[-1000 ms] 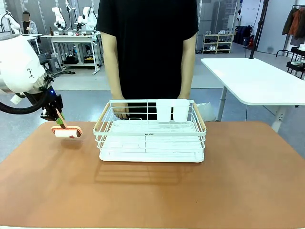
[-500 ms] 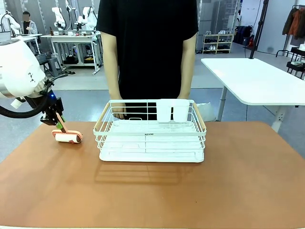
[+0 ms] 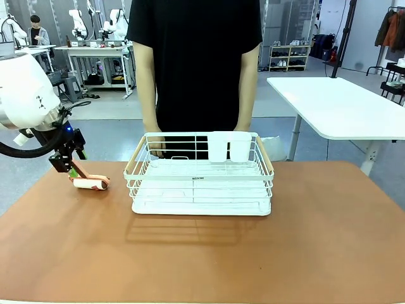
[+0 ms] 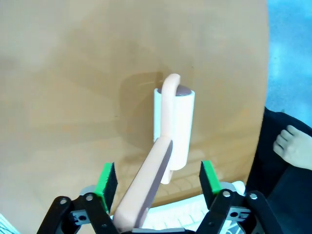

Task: Clean the table.
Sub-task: Place the Lint Roller down when the Dish drying rack is positioned in the middle of the table.

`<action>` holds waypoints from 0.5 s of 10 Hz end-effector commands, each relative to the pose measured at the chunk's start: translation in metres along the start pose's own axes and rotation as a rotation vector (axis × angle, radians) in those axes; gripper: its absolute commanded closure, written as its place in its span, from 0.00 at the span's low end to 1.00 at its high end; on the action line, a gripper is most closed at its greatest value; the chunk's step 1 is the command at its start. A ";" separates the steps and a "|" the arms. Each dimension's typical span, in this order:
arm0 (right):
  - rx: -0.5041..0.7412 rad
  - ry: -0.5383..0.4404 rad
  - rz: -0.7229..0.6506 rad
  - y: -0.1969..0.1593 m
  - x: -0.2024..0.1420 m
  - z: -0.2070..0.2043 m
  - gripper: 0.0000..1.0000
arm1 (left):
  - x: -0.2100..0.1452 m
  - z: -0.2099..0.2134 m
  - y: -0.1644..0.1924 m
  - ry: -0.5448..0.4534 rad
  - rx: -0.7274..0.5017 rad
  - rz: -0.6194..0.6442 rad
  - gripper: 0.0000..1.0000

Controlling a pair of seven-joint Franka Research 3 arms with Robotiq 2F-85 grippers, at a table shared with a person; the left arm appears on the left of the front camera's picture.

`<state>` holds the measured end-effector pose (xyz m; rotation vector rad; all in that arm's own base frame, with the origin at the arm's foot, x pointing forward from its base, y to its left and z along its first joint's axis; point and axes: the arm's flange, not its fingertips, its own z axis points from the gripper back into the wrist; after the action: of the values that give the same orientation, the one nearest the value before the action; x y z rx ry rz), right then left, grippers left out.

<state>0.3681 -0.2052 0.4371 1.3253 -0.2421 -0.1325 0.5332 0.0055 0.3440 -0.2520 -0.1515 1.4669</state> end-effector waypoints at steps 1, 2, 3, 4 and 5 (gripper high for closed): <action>0.011 -0.003 0.001 0.003 -0.003 0.000 0.00 | -0.001 0.011 0.004 -0.038 0.080 0.003 0.00; 0.011 -0.003 0.001 0.003 -0.003 0.000 0.00 | -0.001 0.015 0.004 -0.018 0.107 0.010 0.00; 0.011 -0.003 0.001 0.003 -0.003 0.000 0.00 | -0.001 0.019 0.003 -0.034 0.126 0.014 0.00; 0.011 -0.003 0.001 0.003 -0.003 0.000 0.00 | -0.003 0.021 0.004 -0.018 0.172 0.015 0.00; 0.011 -0.003 0.001 0.003 -0.003 0.000 0.00 | -0.004 0.024 0.003 -0.017 0.193 0.024 0.00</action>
<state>0.3681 -0.2052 0.4371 1.3253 -0.2421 -0.1325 0.5217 0.0056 0.3555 -0.1255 -0.0425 1.4756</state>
